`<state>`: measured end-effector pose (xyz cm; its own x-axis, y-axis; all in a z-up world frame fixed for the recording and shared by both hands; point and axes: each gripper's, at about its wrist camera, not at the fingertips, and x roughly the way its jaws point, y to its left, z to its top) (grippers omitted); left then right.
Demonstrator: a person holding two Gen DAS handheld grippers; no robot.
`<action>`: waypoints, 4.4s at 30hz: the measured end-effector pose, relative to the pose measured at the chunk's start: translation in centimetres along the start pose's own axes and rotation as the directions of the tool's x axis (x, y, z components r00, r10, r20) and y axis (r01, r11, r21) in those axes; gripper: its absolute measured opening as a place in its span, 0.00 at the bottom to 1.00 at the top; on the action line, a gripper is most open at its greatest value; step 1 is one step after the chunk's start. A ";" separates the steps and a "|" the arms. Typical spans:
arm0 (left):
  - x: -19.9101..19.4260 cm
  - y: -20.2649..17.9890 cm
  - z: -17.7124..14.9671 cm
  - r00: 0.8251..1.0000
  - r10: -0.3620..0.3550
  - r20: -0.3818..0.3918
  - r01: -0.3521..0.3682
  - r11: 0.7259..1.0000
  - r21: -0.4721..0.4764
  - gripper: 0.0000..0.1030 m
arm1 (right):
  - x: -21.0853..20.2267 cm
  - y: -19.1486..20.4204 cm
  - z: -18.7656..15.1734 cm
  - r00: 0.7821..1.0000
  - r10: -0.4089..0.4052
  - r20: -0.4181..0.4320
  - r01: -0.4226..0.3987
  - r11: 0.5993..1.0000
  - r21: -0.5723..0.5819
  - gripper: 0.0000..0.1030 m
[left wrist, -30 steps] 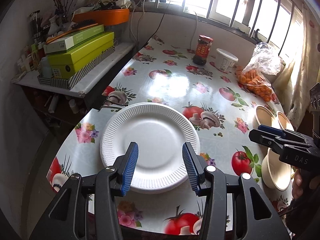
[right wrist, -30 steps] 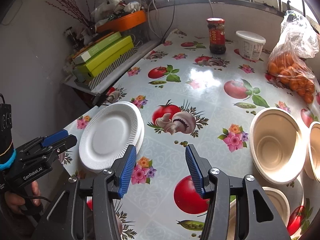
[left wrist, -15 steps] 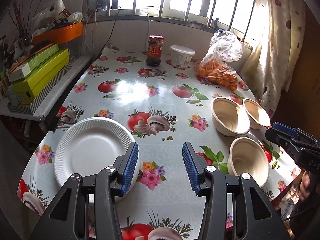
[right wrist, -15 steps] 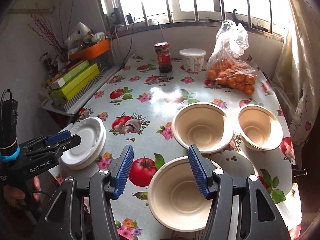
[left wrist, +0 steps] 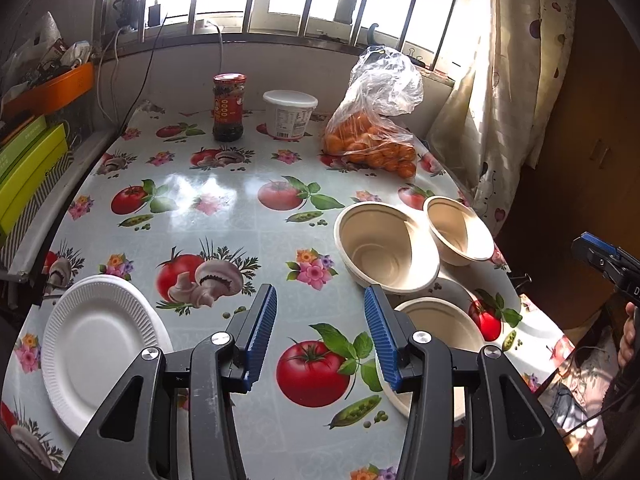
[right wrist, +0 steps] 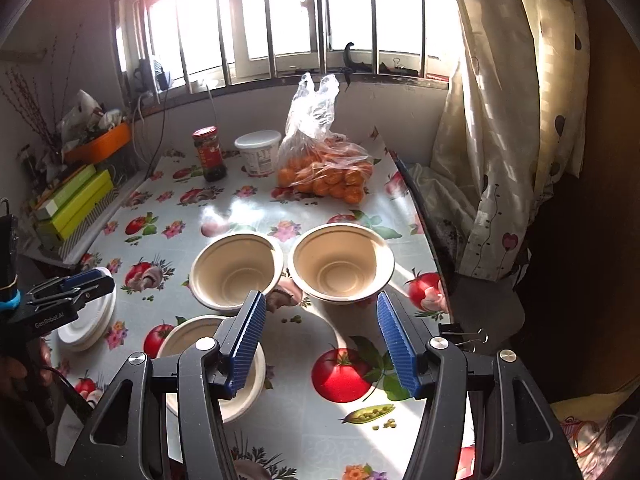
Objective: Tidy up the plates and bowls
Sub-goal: 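Move the right tool toward the beige paper bowls, then slide the right gripper onto a beige bowl's rim and close it, then lower the held bowl into the other beige bowl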
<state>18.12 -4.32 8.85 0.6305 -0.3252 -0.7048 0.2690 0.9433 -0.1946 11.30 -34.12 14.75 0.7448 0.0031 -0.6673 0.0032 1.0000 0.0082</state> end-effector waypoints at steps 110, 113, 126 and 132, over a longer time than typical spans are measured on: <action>6.9 -2.5 4.0 0.992 -0.106 -0.064 0.107 0.994 0.016 0.13 | 12.9 2.7 0.5 0.881 0.464 -0.090 -0.444 0.879 0.175 0.13; 6.6 -2.8 3.4 0.991 -0.112 -0.074 0.114 0.993 0.024 0.13 | 12.3 2.6 -0.1 0.881 0.465 -0.090 -0.445 0.878 0.177 0.13; 5.8 -3.6 -0.5 0.982 -0.129 -0.137 0.132 0.991 0.017 0.13 | 9.9 2.2 -3.3 0.875 0.475 -0.095 -0.448 0.868 0.216 0.13; 5.1 -3.8 -1.7 0.980 -0.132 -0.150 0.136 0.990 0.018 0.13 | 9.1 2.4 -4.5 0.876 0.472 -0.100 -0.443 0.869 0.222 0.13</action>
<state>19.11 -9.46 4.88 0.4728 -0.4333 -0.7673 0.3658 0.8887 -0.2764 15.06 -31.70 5.38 0.5871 0.4757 -0.6550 -0.1787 0.8653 0.4683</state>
